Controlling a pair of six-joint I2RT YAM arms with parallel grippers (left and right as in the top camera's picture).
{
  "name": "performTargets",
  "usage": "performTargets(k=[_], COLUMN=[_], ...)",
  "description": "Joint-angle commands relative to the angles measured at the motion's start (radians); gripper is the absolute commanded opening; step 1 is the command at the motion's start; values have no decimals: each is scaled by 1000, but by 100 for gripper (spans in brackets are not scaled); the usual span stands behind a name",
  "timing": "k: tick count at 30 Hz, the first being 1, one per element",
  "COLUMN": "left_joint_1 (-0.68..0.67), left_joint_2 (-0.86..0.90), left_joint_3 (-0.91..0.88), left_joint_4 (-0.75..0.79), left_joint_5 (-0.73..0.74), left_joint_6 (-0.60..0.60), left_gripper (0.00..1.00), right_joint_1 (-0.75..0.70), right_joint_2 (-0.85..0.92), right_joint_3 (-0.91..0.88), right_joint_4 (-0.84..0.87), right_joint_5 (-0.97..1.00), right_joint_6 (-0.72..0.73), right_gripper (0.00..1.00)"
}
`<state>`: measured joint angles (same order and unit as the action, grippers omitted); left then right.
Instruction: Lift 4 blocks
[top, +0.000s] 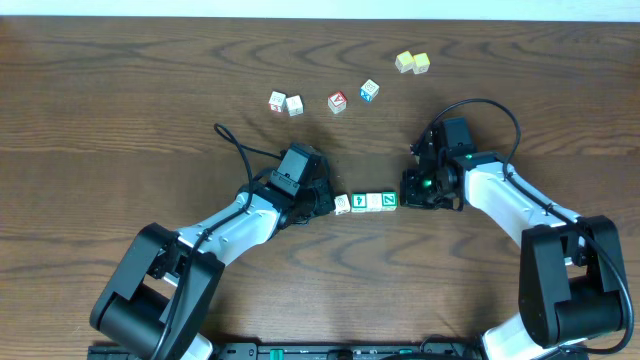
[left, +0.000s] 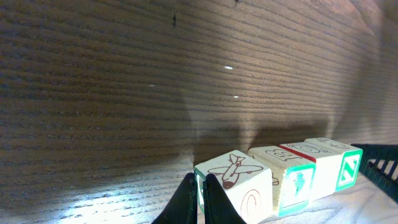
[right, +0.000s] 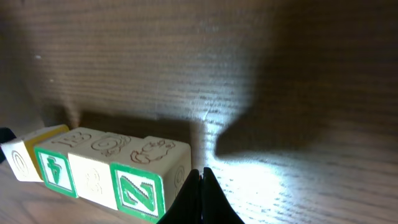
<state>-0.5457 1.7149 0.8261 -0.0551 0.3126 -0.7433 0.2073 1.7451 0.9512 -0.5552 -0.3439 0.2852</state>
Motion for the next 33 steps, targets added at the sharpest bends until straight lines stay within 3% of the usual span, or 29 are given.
performTargets(k=[1,33], left_joint_1=[-8,-12], left_joint_2=[13,73], left_joint_3=[-4,-4], left_joint_4=[-3,42], left_joint_5=[8,-10], left_joint_6=[-22,-40], left_gripper=[7,7], right_joint_1=[11,88], right_joint_2=[8,10], right_joint_3=[-13,-13], right_joint_4=[6,36], right_joint_5=[-5,42], right_joint_6=[18,32], right_gripper=[1,1])
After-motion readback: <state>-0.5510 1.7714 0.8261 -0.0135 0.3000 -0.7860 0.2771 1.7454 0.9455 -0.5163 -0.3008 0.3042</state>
